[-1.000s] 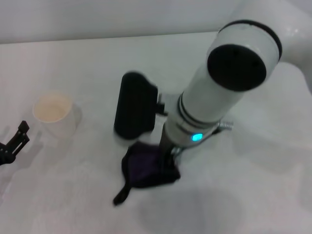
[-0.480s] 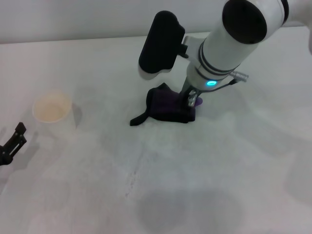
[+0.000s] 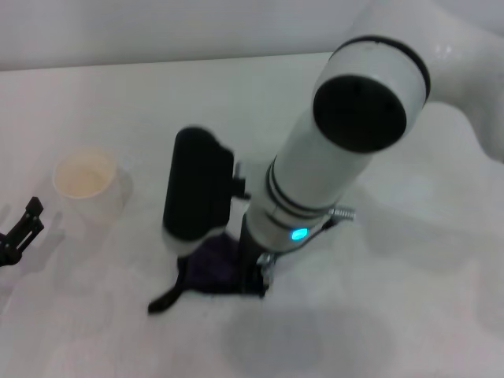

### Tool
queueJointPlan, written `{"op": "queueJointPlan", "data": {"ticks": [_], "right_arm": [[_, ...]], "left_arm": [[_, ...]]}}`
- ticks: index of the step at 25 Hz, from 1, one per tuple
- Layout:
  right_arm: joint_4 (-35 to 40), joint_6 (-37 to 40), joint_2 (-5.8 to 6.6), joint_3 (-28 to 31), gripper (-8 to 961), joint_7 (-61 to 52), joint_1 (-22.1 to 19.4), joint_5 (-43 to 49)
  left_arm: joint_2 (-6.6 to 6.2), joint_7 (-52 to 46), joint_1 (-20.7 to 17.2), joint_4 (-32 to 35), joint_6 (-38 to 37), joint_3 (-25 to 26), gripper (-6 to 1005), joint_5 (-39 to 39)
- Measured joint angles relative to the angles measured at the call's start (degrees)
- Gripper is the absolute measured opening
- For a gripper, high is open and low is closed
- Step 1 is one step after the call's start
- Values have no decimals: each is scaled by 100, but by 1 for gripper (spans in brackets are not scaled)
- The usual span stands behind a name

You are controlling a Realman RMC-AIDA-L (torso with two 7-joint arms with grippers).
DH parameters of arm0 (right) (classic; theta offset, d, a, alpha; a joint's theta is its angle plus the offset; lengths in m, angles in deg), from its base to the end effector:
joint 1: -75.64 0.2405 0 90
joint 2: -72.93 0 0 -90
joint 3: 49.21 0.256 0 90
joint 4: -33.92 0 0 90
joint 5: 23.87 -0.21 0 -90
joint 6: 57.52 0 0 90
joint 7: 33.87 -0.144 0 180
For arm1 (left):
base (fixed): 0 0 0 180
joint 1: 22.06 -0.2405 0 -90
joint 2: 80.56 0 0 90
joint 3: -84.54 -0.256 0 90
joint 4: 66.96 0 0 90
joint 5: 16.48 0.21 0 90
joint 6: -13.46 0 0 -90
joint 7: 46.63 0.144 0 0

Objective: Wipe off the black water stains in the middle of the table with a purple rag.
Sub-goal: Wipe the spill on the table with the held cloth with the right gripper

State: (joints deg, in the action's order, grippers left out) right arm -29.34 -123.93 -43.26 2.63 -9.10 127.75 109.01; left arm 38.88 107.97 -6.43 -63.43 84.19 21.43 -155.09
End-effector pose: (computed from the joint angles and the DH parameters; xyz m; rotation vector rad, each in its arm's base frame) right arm 0.1217 0.3133 -0.1394 -2.8748 0.2011 -0.8159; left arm -0.3730 0.2555 -0.0320 -1.8435 -0.7015 -0.6527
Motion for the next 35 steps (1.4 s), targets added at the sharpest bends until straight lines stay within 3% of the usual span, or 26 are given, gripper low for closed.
{"op": "queueJointPlan", "data": {"ticks": [5,11,20,27,31,35], "right_arm": [[-589,-183,1,-442,77,-92,-169,-200],[-591,-166,-2,-558,77,-138,-163,-275],[-26,-64,17,817,77,-78,-162,955],[865,346,41,1891,76,103,26,1522],[936,283,16,1948,76,262,-18,1425],[795,92,8,1529,75,373,-130,847]], "left_arm": [[0,0,0,-2,-8,0,876,0],[0,0,-6,-2,-8,0,875,0],[8,0,-50,-2,-7,-3,876,0],[4,0,-60,-10,-7,-26,876,0],[0,0,-60,-11,-7,-24,876,0],[-9,0,-45,-11,-13,-28,876,0]]}}
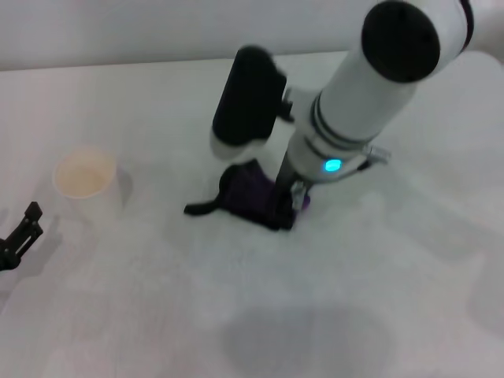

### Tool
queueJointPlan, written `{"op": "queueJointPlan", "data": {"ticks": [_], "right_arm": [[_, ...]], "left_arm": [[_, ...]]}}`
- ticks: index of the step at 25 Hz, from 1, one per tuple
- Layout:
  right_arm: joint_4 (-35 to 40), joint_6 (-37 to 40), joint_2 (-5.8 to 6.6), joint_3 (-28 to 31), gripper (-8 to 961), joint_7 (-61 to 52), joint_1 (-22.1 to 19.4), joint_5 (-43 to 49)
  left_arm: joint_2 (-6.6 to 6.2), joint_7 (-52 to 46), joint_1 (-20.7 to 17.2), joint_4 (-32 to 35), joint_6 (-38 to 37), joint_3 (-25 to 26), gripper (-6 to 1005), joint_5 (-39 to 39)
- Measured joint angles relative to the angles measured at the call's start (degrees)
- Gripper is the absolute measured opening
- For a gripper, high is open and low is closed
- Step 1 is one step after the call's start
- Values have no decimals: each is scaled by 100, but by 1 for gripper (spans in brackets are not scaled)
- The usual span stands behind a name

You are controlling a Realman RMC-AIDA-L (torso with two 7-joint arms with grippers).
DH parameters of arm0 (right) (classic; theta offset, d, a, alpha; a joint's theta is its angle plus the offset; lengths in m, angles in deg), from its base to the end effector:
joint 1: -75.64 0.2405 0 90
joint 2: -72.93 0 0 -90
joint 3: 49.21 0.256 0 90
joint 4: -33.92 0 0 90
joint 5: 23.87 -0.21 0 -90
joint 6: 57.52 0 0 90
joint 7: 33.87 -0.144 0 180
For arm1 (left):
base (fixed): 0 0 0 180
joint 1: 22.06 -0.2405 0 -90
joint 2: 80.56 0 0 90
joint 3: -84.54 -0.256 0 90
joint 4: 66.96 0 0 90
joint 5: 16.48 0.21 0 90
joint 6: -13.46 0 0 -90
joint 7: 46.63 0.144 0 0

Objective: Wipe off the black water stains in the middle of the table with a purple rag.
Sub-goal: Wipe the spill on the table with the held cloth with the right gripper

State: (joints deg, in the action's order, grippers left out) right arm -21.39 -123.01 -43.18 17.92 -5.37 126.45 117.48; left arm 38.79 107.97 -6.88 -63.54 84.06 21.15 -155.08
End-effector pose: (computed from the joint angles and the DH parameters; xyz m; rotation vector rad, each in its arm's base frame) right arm 0.1493 0.3713 -0.1015 -2.6899 0.3993 -0.7580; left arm -0.3756 0.2521 -0.0324 -1.8453 -0.7099 -0.6428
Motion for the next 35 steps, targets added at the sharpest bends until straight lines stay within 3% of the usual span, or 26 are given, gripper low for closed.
{"op": "queueJointPlan", "data": {"ticks": [8,14,18,25,35], "right_arm": [[-518,-477,-1,-827,75,284,-218,-1308],[-710,-588,-3,-941,75,193,-306,-1447],[-594,-611,34,-466,74,127,-282,-1147],[-566,-1097,52,1002,73,22,-299,-8],[-251,-1274,68,1568,73,-369,-369,1111]], "left_arm": [[0,0,42,15,-61,-7,875,10],[-9,10,45,54,-65,-7,875,25],[-21,92,65,95,-65,-7,875,26],[-52,111,157,199,-233,3,875,27],[-73,104,292,596,-712,-8,876,33]]}}
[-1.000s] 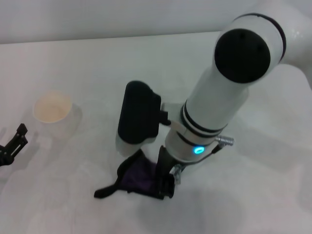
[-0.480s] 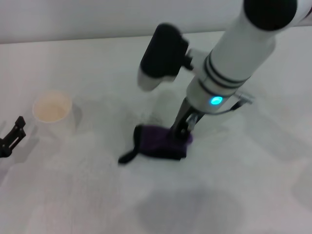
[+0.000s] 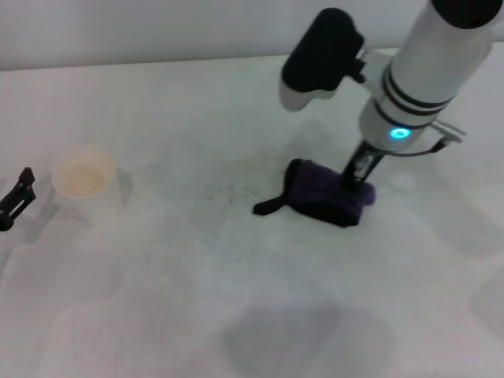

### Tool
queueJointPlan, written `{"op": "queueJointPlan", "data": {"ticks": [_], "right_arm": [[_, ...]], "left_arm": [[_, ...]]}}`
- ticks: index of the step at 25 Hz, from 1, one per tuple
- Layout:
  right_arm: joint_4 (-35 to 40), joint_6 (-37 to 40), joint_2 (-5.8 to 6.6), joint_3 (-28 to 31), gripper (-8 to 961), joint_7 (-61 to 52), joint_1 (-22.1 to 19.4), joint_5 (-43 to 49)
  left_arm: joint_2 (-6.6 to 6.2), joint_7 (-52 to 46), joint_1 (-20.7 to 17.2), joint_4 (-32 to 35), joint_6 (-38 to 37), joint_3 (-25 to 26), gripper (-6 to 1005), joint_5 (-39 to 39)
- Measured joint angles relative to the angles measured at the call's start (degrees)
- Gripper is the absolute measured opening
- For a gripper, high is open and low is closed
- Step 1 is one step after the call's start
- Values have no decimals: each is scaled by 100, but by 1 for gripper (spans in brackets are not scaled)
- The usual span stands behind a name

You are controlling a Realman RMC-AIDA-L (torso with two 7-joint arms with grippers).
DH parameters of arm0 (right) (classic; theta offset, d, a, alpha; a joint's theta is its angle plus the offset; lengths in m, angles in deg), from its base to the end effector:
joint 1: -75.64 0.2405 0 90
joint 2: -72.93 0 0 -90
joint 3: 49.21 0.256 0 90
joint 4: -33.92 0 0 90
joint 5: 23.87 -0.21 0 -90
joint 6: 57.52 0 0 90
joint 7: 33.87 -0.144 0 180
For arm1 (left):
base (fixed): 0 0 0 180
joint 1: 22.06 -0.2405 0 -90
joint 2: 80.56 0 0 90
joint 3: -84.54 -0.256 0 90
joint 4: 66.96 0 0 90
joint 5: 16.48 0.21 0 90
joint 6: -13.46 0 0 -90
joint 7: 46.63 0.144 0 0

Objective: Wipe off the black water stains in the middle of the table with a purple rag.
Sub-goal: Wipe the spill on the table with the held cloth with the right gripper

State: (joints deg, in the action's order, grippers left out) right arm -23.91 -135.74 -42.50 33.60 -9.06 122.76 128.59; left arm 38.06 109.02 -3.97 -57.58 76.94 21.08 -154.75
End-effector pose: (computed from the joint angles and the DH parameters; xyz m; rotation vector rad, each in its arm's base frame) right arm 0.1838 0.3844 -0.0434 -2.4945 0.7463 -0.8503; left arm -0.3691 0.2923 -0.0169 -1.8637 -0.6029 -0.5638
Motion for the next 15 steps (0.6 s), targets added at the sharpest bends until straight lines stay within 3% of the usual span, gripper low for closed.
{"op": "queueJointPlan", "data": {"ticks": [15], "right_arm": [[-71,-255,52,1415,74,-3,-574,1276]], "left_arm": [[-6,36,255,136,-412,-3,876,11]]}}
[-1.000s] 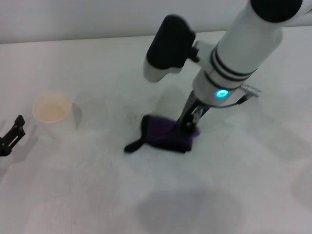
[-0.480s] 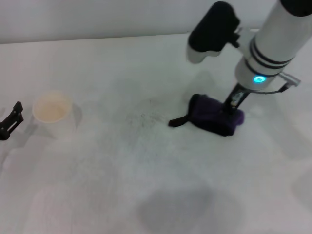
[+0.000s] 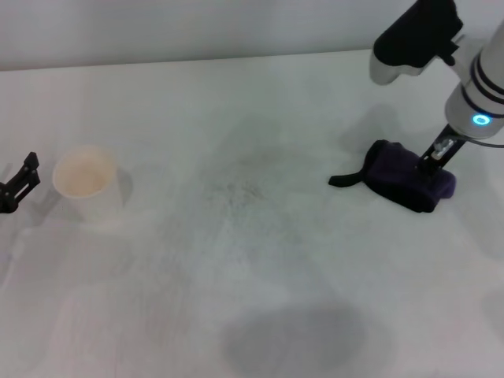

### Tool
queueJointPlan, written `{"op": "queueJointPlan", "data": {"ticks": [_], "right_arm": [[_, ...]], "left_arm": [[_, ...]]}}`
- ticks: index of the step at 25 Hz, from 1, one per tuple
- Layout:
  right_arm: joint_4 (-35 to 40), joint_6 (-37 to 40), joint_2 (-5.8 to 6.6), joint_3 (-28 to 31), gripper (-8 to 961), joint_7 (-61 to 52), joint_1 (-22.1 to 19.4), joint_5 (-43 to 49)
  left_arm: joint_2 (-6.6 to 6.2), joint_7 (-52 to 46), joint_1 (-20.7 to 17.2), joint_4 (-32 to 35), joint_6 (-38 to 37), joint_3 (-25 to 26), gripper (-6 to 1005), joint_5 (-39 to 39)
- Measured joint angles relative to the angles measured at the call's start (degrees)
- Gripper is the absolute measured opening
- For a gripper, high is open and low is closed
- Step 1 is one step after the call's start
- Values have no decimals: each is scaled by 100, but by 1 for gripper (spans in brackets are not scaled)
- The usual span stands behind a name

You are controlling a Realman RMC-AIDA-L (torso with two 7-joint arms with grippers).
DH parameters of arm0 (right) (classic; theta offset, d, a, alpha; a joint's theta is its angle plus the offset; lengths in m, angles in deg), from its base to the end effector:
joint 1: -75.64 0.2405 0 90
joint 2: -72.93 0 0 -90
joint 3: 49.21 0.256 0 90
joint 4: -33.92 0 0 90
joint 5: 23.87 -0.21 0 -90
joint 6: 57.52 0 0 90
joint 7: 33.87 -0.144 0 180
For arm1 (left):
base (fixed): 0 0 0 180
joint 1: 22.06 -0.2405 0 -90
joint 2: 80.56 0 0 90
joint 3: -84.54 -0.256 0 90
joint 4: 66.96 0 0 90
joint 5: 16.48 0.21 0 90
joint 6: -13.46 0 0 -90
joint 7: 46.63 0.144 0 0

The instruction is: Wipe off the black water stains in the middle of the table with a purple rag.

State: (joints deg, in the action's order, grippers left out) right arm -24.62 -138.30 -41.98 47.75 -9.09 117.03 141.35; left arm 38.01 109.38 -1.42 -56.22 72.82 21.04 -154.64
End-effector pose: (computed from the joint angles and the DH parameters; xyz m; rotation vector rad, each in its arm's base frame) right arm 0.2439 0.3890 0.0134 -2.2372 0.9850 -0.8740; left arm -0.3624 0.3131 -0.0156 -1.8772 -0.5772 -0.5250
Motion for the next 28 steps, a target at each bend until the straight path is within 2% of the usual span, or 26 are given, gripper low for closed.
{"op": "queueJointPlan", "data": {"ticks": [10,26,28], "right_arm": [[-80,-40,-26,203,74,247,-93,-86],[-207,-112,-40,324,206,376,-174,-160],[-444,-68,-39,438,278,405,-264,-356]], "left_arm": [[0,8,182,8,-212,4,874,7],[0,9,197,152,-224,32,876,8],[0,9,202,157,-224,30,875,8]]}}
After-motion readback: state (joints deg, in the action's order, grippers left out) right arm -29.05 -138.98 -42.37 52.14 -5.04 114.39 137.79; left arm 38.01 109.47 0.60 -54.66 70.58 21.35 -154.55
